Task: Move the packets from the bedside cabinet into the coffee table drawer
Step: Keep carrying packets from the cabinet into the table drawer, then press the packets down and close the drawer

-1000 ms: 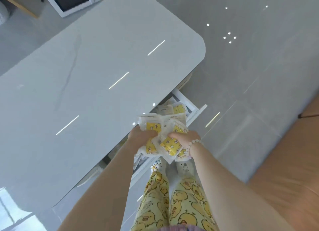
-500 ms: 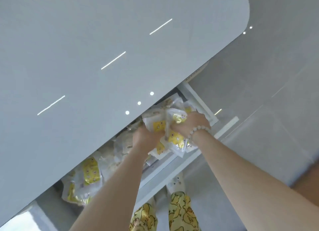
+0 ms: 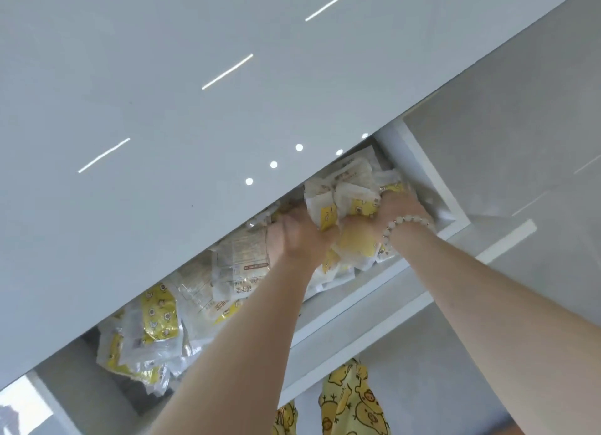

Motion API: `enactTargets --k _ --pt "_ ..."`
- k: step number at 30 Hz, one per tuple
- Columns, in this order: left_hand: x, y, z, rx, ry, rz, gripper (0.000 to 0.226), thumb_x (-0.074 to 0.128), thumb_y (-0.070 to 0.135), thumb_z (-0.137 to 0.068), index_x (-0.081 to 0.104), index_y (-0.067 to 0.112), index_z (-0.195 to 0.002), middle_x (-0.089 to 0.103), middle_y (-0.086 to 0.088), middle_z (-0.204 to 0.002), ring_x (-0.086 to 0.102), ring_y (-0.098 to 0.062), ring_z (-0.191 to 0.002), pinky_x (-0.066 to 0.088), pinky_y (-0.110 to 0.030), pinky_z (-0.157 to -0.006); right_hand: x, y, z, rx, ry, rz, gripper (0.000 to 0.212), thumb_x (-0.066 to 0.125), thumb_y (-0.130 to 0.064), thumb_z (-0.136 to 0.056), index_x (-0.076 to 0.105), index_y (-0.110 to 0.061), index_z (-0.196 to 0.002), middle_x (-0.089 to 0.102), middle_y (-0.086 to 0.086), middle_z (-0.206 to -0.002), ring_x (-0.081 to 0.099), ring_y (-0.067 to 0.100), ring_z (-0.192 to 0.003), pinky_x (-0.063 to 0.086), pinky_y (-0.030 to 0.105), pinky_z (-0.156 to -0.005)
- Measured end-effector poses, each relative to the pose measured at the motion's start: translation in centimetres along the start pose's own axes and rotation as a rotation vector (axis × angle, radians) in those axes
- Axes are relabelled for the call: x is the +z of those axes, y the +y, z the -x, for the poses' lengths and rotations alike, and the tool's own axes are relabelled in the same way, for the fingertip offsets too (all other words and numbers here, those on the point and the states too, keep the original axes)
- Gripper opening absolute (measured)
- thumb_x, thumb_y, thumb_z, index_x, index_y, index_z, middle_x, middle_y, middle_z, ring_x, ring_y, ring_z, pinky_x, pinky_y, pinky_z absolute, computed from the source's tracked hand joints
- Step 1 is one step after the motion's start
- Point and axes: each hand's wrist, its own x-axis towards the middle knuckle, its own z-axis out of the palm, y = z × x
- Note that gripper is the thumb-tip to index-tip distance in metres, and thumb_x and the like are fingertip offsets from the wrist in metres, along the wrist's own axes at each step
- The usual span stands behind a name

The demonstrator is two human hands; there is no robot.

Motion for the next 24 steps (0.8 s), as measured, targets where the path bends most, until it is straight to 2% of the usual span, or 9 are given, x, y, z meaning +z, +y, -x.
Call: enactTargets --k 3,5,7,10,12,14,16,20,24 --pt "-0.4 0.0 0.1 0.024 0.031 -0.204 0.067 0.064 0.06 -0.075 0.047 0.016 -0.124 0.051 -0.004 -0.12 0.057 -0.024 -0.108 0.05 -0.035 -0.077 -0.2 -0.1 -0.4 0.07 0.101 0.199 0.109 0.059 -0.08 -0.063 0.031 -0.007 -0.14 0.044 0.01 -0.137 0.045 0.029 -0.125 0.045 0.041 -0.092" --pt "-0.6 0.0 0.2 0.007 0.048 -0.299 0.083 0.063 0.064 -0.074 0.036 0.014 -0.135 0.043 -0.005 -0.132 0.049 -0.025 -0.12 0.048 -0.038 -0.083 -0.2 -0.1 -0.6 0.089 0.143 0.263 0.118 0.06 -0.079 -0.063 0.019 -0.006 -0.145 0.035 0.012 -0.144 0.038 0.03 -0.131 0.042 0.045 -0.097" --pt "-0.8 0.0 0.6 -0.034 0.051 -0.312 0.092 0.063 0.066 -0.072 0.028 0.012 -0.138 0.042 -0.006 -0.135 0.048 -0.025 -0.122 0.049 -0.038 -0.083 -0.2 0.0 -0.7 0.084 0.209 0.27 0.115 0.062 -0.075 -0.065 0.017 -0.006 -0.145 0.036 0.013 -0.143 0.039 0.029 -0.13 0.043 0.043 -0.097" --pt "-1.1 0.0 1.4 -0.071 0.06 -0.245 0.097 0.063 0.066 -0.072 0.02 0.009 -0.139 0.039 -0.007 -0.139 0.056 -0.028 -0.114 0.048 -0.036 -0.072 0.1 -0.2 0.1 0.038 0.247 0.234 0.097 0.064 -0.063 -0.076 0.022 -0.005 -0.141 0.042 0.012 -0.139 0.042 0.029 -0.127 0.046 0.039 -0.091" --pt "-1.2 -0.3 2.2 -0.074 0.06 -0.177 0.101 0.065 0.063 -0.071 0.018 0.007 -0.14 0.035 -0.011 -0.142 0.055 -0.029 -0.116 0.05 -0.035 -0.077 0.3 -0.4 1.2 0.009 0.237 0.218 0.086 0.064 -0.053 -0.082 0.021 -0.006 -0.141 0.043 0.012 -0.138 0.043 0.028 -0.126 0.046 0.039 -0.091" --pt "-1.6 -0.6 3.2 -0.061 0.038 -0.085 0.104 0.067 0.059 -0.072 0.014 0.005 -0.144 0.03 -0.015 -0.145 0.046 -0.028 -0.126 0.048 -0.035 -0.089 0.2 -0.6 2.7 -0.02 0.2 0.219 0.083 0.064 -0.045 -0.084 0.019 -0.006 -0.143 0.04 0.012 -0.14 0.04 0.027 -0.128 0.044 0.037 -0.093" --pt "-2.4 -0.9 4.7 -0.05 0.012 -0.055 0.097 0.064 0.057 -0.078 0.015 0.006 -0.145 0.028 -0.014 -0.146 0.042 -0.027 -0.129 0.046 -0.033 -0.091 -0.3 -0.9 4.5 -0.053 0.163 0.233 0.074 0.062 -0.037 -0.085 0.023 -0.007 -0.141 0.039 0.01 -0.139 0.039 0.026 -0.127 0.042 0.035 -0.093" --pt "-6.1 -1.4 8.8 0.016 -0.056 -0.15 0.074 0.05 0.055 -0.089 0.024 0.013 -0.144 0.025 -0.006 -0.149 0.051 -0.022 -0.121 0.051 -0.031 -0.082 -3.3 -2.4 9.2 -0.155 0.136 0.298 0.058 0.056 -0.032 -0.089 0.034 -0.01 -0.138 0.039 0.008 -0.139 0.04 0.023 -0.127 0.04 0.033 -0.095" --pt "-12.2 -1.7 13.9 0.064 -0.044 -0.197 0.059 0.041 0.052 -0.095 0.027 0.02 -0.143 0.036 0.002 -0.141 0.047 -0.016 -0.123 0.045 -0.028 -0.091 -8.3 -4.7 15.7 -0.31 0.217 0.351 0.042 0.048 -0.024 -0.092 0.042 -0.01 -0.132 0.045 0.008 -0.133 0.044 0.022 -0.121 0.043 0.03 -0.088"
